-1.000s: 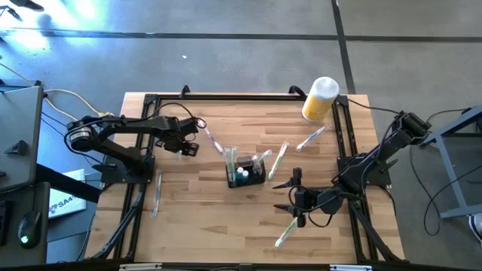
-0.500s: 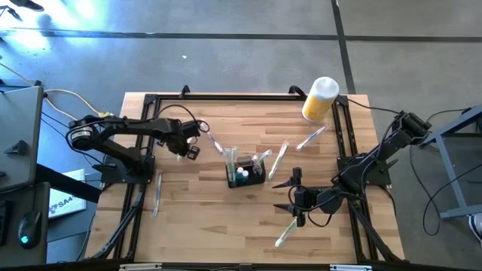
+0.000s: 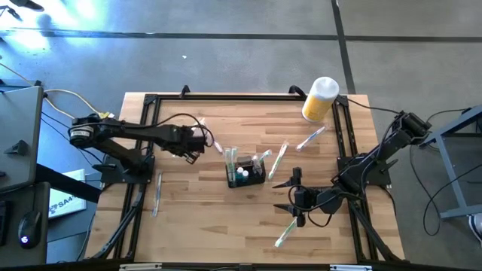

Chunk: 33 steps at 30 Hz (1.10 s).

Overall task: Pick & Place toothbrushing station
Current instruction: Put the green toothbrush into the black mesh organizer

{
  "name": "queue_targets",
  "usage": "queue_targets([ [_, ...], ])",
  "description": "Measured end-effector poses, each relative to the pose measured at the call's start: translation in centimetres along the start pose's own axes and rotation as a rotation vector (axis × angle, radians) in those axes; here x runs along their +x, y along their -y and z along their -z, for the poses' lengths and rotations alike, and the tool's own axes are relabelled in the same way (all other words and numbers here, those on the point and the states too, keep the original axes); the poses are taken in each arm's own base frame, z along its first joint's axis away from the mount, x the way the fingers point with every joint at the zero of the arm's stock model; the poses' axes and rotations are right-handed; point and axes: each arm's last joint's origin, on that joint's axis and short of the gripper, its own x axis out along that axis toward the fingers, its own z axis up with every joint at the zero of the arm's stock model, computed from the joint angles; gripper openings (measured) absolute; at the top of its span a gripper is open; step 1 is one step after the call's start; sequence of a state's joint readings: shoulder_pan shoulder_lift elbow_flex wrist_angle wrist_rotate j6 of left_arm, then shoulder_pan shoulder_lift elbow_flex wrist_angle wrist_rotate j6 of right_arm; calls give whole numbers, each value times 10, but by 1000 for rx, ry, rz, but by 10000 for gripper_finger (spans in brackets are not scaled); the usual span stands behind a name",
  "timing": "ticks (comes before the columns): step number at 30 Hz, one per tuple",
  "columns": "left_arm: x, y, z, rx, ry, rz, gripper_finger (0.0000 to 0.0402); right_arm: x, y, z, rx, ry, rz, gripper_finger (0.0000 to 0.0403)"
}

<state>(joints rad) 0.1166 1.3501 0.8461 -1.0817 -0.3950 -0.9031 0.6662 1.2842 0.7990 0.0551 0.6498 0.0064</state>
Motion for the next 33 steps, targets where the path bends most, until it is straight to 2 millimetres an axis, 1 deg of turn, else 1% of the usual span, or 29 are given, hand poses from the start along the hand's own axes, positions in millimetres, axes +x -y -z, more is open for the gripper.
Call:
queue_targets([
  [2,-26,3,-2,-3,87,-3,3,0,0,0,1,0,1,263],
  [4,-52,3,1,16,173,-22,3,0,0,0,-1,-1,1,263],
  [6,-80,9,3,50,294,-1,2,0,0,0,-1,0,1,263],
  [9,-116,16,14,123,458,41,2,0,0,0,-4,0,1,263],
  [11,-139,22,21,160,563,112,2,0,0,0,-4,0,-3,263],
  [15,-174,35,42,267,756,244,2,0,-2,0,-1,0,-85,263],
  [19,-202,49,70,481,953,327,1,-1,-8,0,24,-1,-291,263],
  [22,-214,67,91,710,1094,292,1,-3,-12,-1,28,1,-444,263],
  [25,-219,87,110,882,1221,170,1,-3,-13,-2,36,11,-494,263],
  [28,-215,111,118,1033,1287,-2,1,-2,-11,-4,82,20,-429,263],
  [31,-202,137,126,1230,1302,-184,1,1,-5,-4,151,15,-303,263],
  [33,-194,152,131,1309,1310,-312,1,5,1,-3,210,2,-228,263],
])
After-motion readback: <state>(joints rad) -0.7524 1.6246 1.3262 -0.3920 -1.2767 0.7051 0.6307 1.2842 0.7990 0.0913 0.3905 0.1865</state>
